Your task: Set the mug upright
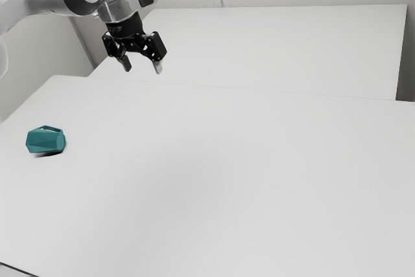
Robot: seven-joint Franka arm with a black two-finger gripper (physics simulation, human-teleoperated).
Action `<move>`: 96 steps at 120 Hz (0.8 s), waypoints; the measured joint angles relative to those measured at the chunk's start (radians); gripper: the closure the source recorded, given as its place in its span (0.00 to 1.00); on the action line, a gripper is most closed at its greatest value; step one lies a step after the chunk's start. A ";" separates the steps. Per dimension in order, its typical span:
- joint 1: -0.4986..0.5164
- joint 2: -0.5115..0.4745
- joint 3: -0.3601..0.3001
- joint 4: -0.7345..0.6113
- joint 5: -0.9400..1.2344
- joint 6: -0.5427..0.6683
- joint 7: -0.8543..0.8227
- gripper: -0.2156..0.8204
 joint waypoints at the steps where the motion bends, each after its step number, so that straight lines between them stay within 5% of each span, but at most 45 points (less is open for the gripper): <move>1: 0.000 0.000 0.000 0.000 0.000 0.000 0.000 0.21; 70: 0.026 -0.064 -0.004 -0.111 0.017 0.068 -0.011 0.21; 96: 0.267 -0.065 -0.005 -0.198 -0.042 0.136 0.046 0.21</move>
